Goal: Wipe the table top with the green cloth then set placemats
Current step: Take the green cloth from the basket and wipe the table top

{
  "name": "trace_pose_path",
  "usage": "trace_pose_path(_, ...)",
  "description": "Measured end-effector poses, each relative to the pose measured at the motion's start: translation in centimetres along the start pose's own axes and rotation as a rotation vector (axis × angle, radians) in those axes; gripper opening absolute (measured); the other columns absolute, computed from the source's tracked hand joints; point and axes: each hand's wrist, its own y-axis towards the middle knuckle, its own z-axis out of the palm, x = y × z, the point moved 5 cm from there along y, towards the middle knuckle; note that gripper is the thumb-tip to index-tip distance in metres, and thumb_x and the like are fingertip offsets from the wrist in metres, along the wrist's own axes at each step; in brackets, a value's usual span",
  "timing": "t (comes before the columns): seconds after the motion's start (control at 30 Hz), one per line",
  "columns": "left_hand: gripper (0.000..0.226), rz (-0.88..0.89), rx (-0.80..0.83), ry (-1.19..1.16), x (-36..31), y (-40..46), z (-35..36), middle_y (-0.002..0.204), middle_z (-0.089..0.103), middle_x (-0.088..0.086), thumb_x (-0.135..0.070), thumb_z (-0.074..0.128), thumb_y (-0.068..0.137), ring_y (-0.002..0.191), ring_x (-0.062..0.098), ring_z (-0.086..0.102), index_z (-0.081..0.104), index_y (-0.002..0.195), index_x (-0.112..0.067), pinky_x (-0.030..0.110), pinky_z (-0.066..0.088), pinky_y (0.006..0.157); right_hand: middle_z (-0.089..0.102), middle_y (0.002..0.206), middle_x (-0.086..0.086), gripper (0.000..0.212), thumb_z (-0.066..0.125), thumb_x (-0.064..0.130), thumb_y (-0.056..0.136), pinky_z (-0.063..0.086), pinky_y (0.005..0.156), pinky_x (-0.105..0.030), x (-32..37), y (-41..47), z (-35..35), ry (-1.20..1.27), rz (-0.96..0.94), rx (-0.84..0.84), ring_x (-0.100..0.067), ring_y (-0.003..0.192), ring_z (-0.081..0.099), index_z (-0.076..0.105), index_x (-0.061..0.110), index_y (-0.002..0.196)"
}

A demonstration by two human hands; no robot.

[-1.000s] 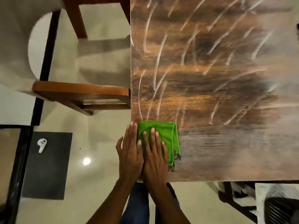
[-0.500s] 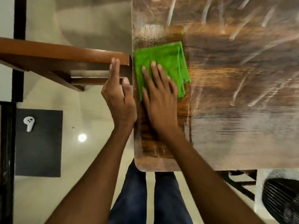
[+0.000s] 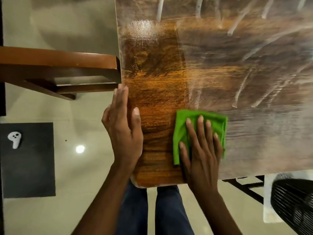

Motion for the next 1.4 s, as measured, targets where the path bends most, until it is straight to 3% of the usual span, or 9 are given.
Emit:
trace_pose_path(0.2,0.056,0.187,0.115,0.185,-1.9,1.8,3.0,0.171,0.029,0.005,-0.022,0.045,0.110,0.161,0.016,0.018,0.032,0.163,-0.011,0.051,0.020,0.127,0.018,0.176,0.000,0.058,0.034,0.052,0.111,0.020,0.128,-0.047,1.7,14.7,-1.3,-0.025,-0.211,-0.127,-0.018,0.163,0.011,0.028,0.032,0.166)
trace_pose_path(0.3,0.058,0.236,0.146,0.287,-2.5,2.8,4.2,0.173,0.025,0.005,-0.027,0.041,0.110,0.162,0.017,0.016,0.029,0.164,-0.012,0.050,0.018,0.128,0.034,0.170,-0.002,0.062,0.033,0.055,0.110,0.022,0.124,-0.043,2.8,22.3,-2.8,0.019,-0.194,-0.235,-0.020,0.161,0.024,0.037,0.024,0.163)
trace_pose_path(0.37,0.058,0.245,0.164,0.362,-2.7,3.0,4.8,0.174,0.022,0.004,-0.029,0.035,0.111,0.162,0.016,0.013,0.025,0.166,-0.012,0.048,0.017,0.129,0.029,0.172,-0.003,0.066,0.027,0.057,0.109,0.019,0.125,-0.039,3.4,24.6,-2.9,-0.033,-0.192,-0.228,-0.021,0.161,0.022,0.031,0.023,0.165)
trace_pose_path(0.5,0.059,0.246,0.187,0.454,-2.8,2.8,5.1,0.176,0.014,0.002,-0.029,0.029,0.111,0.163,0.014,0.007,0.018,0.167,-0.014,0.047,0.016,0.130,0.018,0.176,-0.005,0.065,0.017,0.054,0.112,0.016,0.130,-0.041,3.1,21.9,-2.1,-0.111,-0.184,-0.203,-0.021,0.163,0.014,0.023,0.023,0.168)
trace_pose_path(0.67,0.058,0.249,0.200,0.484,-2.7,2.8,5.2,0.176,0.012,0.002,-0.029,0.025,0.113,0.163,0.015,0.006,0.015,0.168,-0.015,0.045,0.014,0.131,0.006,0.177,-0.007,0.069,0.034,0.050,0.112,0.017,0.130,-0.048,1.1,9.7,-1.5,-0.066,-0.134,-0.071,-0.021,0.164,0.003,0.013,0.017,0.169)
trace_pose_path(0.8,0.058,0.246,0.206,0.512,-2.6,2.8,5.4,0.176,0.009,0.002,-0.029,0.024,0.113,0.163,0.015,0.004,0.012,0.168,-0.015,0.044,0.013,0.131,0.018,0.175,-0.009,0.068,0.050,0.043,0.108,0.019,0.130,-0.048,-1.1,-0.5,-0.8,0.039,-0.070,-0.078,-0.024,0.163,0.015,0.029,0.011,0.164)
trace_pose_path(0.9,0.058,0.254,0.202,0.524,-2.6,2.7,5.6,0.176,0.009,0.002,-0.028,0.025,0.113,0.163,0.016,0.004,0.012,0.168,-0.015,0.045,0.013,0.131,0.021,0.175,-0.007,0.068,0.049,0.046,0.106,0.022,0.129,-0.049,-0.9,-4.4,0.3,0.052,-0.005,-0.023,-0.026,0.162,0.018,0.033,0.013,0.164)
trace_pose_path(1.1,0.058,0.247,0.210,0.506,-2.4,2.7,5.6,0.176,0.008,0.003,-0.029,0.025,0.114,0.163,0.016,0.004,0.011,0.168,-0.014,0.047,0.013,0.131,0.006,0.177,0.000,0.070,0.034,0.055,0.108,0.019,0.130,-0.050,-0.5,-0.8,0.7,-0.062,0.097,0.000,-0.021,0.164,0.004,0.016,0.025,0.169)
trace_pose_path(1.4,0.059,0.244,0.220,0.496,-2.3,2.8,5.7,0.176,0.009,0.005,-0.031,0.024,0.114,0.163,0.017,0.003,0.010,0.168,-0.014,0.048,0.013,0.131,0.010,0.177,0.001,0.067,0.032,0.062,0.110,0.023,0.123,-0.044,-8.8,16.3,-4.6,-0.030,0.071,-0.172,-0.015,0.164,0.007,0.018,0.031,0.168)
